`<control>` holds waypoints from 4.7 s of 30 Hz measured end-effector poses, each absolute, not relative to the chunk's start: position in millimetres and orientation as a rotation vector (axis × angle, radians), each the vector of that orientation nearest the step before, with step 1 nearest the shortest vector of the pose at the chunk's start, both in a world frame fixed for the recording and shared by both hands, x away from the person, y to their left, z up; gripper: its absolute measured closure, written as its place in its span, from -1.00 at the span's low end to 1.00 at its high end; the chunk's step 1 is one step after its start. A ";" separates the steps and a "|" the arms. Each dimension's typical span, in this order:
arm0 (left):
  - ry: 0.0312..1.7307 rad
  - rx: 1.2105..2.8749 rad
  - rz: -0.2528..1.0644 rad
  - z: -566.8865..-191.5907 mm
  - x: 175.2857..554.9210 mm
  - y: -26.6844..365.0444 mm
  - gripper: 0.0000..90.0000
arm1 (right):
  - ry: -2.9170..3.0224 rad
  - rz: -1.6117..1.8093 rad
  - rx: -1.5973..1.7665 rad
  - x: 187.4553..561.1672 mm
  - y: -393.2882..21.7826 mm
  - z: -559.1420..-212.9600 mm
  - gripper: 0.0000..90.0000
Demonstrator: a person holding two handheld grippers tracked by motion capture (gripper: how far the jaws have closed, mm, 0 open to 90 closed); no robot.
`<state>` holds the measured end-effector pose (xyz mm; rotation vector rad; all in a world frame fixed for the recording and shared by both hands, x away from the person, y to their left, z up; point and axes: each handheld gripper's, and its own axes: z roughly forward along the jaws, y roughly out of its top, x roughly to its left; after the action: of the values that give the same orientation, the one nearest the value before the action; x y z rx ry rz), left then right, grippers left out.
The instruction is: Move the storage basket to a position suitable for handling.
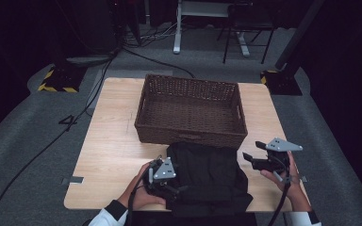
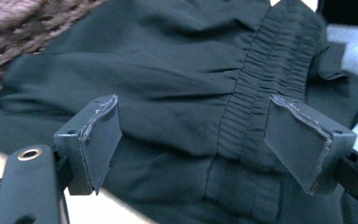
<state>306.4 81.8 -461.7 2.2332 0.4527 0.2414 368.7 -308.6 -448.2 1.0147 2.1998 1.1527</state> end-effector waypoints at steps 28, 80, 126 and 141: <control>0.503 2.281 0.185 -492.6 332.4 76.4 -0.66 | 2.273 1.137 0.987 438.6 -251.5 -449.7 -0.51; 0.730 2.312 0.209 -503.8 350.2 83.2 -1.00 | 2.479 0.979 1.087 355.9 -252.3 -501.3 -0.99; 0.830 2.251 0.241 -499.9 355.6 161.7 -0.46 | 2.223 1.157 0.909 373.5 -247.8 -411.3 -0.44; 0.811 2.239 0.245 -501.7 351.8 163.5 -0.45 | 2.254 0.869 1.134 492.2 -237.2 -412.7 -0.34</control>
<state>351.8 163.5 -501.7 2.2395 0.8106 0.2452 492.2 -237.2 -412.7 1.1340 2.2536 0.8694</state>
